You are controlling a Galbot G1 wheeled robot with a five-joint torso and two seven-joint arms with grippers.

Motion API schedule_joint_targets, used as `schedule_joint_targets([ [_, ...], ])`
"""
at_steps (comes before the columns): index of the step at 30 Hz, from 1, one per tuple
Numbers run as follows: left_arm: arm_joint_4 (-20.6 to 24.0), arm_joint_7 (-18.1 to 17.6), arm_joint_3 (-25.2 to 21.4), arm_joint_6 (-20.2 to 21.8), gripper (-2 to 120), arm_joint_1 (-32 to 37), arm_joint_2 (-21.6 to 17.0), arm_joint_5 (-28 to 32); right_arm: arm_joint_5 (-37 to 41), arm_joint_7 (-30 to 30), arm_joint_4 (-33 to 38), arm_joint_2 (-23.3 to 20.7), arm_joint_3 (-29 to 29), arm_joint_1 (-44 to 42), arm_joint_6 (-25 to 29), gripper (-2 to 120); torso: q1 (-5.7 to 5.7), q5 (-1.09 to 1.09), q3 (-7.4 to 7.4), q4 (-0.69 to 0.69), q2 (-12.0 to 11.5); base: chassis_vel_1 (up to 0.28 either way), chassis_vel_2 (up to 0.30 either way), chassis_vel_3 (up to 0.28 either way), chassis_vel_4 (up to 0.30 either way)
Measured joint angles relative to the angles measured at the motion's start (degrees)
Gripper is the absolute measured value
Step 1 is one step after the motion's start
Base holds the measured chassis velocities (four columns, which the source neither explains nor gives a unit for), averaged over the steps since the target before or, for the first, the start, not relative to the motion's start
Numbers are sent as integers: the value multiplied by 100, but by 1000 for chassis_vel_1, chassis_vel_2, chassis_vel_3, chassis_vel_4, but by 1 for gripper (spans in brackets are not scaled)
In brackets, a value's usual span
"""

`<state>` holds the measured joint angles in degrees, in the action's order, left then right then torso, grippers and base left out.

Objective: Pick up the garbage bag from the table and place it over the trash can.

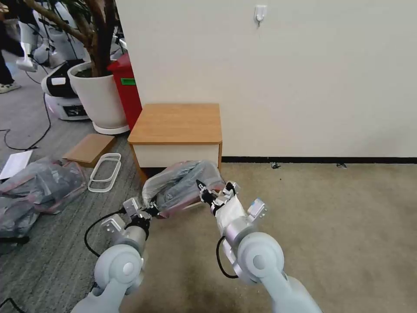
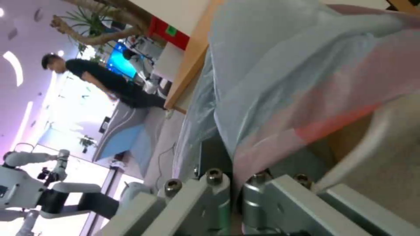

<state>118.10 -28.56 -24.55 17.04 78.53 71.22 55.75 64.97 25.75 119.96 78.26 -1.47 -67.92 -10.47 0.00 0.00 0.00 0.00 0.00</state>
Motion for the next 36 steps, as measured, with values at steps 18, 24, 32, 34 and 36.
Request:
schedule_joint_targets([
  [18,12,-274,-116,-12,3,-83,49,347,-186,-173,201,-90,100,-492,81,0,0,0,0,0,0,0,0,0,0],
  [24,52,-324,-118,33,3,-62,32,434,-245,-292,27,-208,258,-520,120,0,0,0,0,0,0,0,0,0,0],
  [32,212,-336,-150,208,3,45,-64,539,-311,-321,-375,-296,357,-309,160,0,0,0,0,0,0,0,0,0,0],
  [34,242,-342,-157,235,3,71,-75,561,-349,-321,-435,-301,358,-289,170,0,0,1,0,0,0,0,0,0,0],
  [36,283,-348,-174,275,3,113,-86,606,-405,-321,-501,-302,358,-271,181,0,0,0,0,0,0,0,0,0,0],
])
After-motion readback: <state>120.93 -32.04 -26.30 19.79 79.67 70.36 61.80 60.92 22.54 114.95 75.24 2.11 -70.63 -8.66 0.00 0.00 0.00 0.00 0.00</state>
